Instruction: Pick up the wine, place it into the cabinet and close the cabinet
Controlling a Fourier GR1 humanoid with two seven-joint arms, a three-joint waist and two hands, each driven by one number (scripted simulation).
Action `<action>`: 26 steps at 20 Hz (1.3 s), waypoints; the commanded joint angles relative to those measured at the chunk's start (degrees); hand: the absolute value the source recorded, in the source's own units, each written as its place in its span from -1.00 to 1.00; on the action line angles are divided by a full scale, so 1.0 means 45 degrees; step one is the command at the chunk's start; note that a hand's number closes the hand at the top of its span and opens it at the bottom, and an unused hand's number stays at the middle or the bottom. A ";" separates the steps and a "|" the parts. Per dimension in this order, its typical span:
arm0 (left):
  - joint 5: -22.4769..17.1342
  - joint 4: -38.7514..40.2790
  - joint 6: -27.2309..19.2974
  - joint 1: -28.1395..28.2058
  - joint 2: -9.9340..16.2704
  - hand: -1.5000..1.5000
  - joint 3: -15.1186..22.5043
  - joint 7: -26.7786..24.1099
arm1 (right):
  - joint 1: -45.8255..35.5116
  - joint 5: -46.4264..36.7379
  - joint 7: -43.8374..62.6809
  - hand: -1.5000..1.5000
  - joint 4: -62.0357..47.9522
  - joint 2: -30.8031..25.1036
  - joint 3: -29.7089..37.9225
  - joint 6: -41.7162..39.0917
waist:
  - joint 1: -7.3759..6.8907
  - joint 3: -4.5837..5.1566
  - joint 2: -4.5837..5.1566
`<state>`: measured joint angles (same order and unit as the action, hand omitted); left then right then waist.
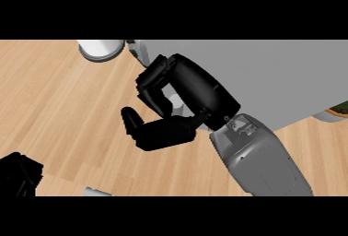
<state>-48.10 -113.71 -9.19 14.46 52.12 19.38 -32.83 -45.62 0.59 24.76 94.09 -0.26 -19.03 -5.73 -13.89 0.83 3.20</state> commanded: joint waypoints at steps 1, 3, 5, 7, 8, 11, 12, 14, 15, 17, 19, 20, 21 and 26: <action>-0.0082 0.0373 0.0424 -0.0108 -0.0056 1.00 -0.0062 -0.0154 | -0.2201 -0.0232 -0.0214 1.00 -0.2249 0.0055 0.0798 0.0705 | -0.0131 0.0000 0.0099; -0.0106 0.0445 0.0588 -0.0232 -0.0010 1.00 -0.0139 -0.0169 | -0.2886 -0.0366 -0.0348 1.00 -0.3348 0.0056 0.0985 0.0860 | -0.0130 -0.0014 0.0143; -0.0157 0.0571 0.0596 -0.0268 -0.0032 1.00 -0.0199 -0.0148 | -0.3424 -0.0107 -0.0317 1.00 -0.4041 0.0058 0.1236 0.0820 | -0.0155 -0.0032 0.0177; -0.0150 0.0768 0.0803 -0.0354 -0.0074 1.00 -0.0239 -0.0277 | -0.3642 0.0608 -0.0652 1.00 -0.4677 0.0058 0.1278 0.1052 | -0.0196 -0.0041 0.0275; -0.0250 0.0782 0.0898 -0.0308 -0.0015 1.00 -0.0322 -0.0263 | -0.3895 0.0870 -0.0620 1.00 -0.4956 0.0058 0.1552 0.1097 | -0.0162 -0.0052 0.0241; -0.0197 0.1131 0.1059 -0.0224 -0.0060 1.00 -0.0309 -0.0378 | -0.4530 0.1561 -0.0898 1.00 -0.5939 0.0058 0.2009 0.1232 | 0.0044 -0.0055 0.0277; -0.0371 0.1060 0.1090 -0.0320 -0.0088 1.00 -0.0485 -0.0405 | -0.4499 0.1726 -0.1058 1.00 -0.6353 0.0059 0.2137 0.1403 | 0.0153 -0.0075 0.0281; -0.0278 0.1142 0.1151 -0.0321 -0.0056 1.00 -0.0431 -0.0407 | -0.4585 0.2066 -0.1320 1.00 -0.6925 -0.0333 0.2328 0.1540 | 0.0313 -0.0088 0.0399; -0.0427 0.1263 0.1137 -0.0415 -0.0108 1.00 -0.0539 -0.0365 | -0.4692 0.2354 -0.1257 1.00 -0.7155 -0.0285 0.2475 0.1776 | 0.0461 -0.0087 0.0421; -0.0465 0.1282 0.1156 -0.0248 -0.0023 1.00 -0.0666 -0.0405 | -0.4653 0.2481 -0.1197 1.00 -0.7646 -0.0878 0.2235 0.1788 | 0.0473 -0.0094 0.0377; -0.0517 0.1274 0.1221 -0.0255 -0.0073 1.00 -0.0668 -0.0427 | -0.4468 0.2620 -0.1358 1.00 -0.8002 -0.0874 0.1988 0.2014 | 0.0599 -0.0095 0.0415; -0.0455 0.1465 0.1165 -0.0076 -0.0167 1.00 -0.0653 -0.0556 | -0.4406 0.2632 -0.1348 1.00 -0.8178 -0.1079 0.1882 0.2029 | 0.0628 -0.0079 0.0397; -0.0526 0.1450 0.1266 -0.0024 -0.0068 1.00 -0.0698 -0.0498 | -0.4381 0.2728 -0.1429 1.00 -0.8235 -0.1223 0.1902 0.2063 | 0.0712 -0.0098 0.0373; -0.0614 0.1499 0.1319 0.0025 -0.0066 1.00 -0.0858 -0.0564 | -0.4167 0.3136 -0.1992 1.00 -0.8665 -0.1455 0.1525 0.1853 | 0.0956 -0.0126 0.0458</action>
<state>-50.47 -107.15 -3.69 14.03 51.67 15.94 -35.22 -68.00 14.68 18.09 63.66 0.04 -18.62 2.08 -12.30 2.83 1.77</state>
